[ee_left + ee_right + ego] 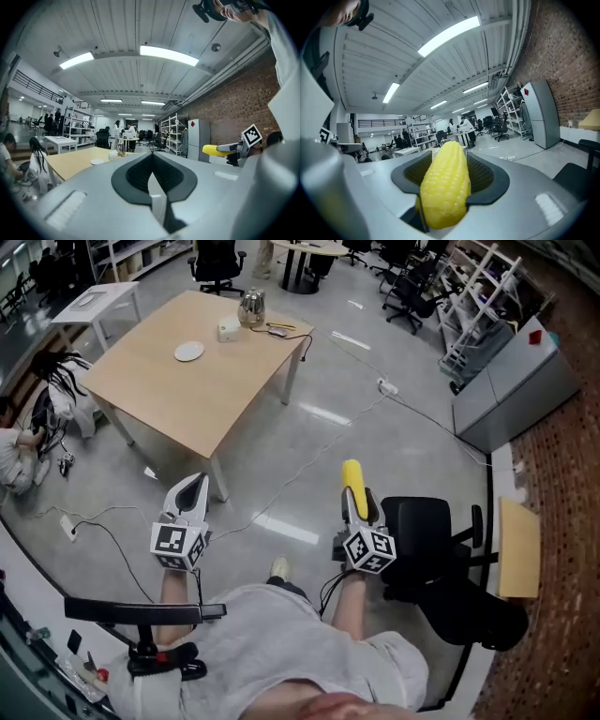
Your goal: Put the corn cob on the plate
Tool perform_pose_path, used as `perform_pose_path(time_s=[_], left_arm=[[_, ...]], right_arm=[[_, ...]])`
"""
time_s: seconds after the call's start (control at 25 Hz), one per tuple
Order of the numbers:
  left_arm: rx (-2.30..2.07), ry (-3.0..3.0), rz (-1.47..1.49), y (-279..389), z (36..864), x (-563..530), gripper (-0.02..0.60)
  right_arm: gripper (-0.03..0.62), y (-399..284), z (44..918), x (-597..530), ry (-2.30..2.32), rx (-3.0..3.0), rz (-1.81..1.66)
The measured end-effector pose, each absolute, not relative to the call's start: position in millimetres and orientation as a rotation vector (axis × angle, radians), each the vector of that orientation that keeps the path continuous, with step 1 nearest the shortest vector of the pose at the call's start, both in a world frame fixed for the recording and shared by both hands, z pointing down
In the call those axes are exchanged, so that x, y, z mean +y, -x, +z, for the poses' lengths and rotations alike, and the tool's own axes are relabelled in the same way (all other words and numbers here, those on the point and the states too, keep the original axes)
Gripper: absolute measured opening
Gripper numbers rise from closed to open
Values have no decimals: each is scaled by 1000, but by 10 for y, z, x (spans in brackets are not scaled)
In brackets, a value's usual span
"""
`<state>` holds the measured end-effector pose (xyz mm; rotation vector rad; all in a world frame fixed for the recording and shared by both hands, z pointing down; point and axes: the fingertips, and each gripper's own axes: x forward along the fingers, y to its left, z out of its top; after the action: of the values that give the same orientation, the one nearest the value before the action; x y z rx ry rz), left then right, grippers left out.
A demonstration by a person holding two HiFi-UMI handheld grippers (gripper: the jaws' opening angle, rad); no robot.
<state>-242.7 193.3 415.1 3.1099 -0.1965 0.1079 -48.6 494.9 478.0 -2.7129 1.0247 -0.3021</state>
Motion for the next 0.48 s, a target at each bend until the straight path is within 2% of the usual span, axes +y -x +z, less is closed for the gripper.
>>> perform_pose_path(time_s=[0.48], left_arm=[[-280,-3111,84,1291,4093,2226,20]], right_arm=[[241,-554,4922,5033,2627,1163,-327]])
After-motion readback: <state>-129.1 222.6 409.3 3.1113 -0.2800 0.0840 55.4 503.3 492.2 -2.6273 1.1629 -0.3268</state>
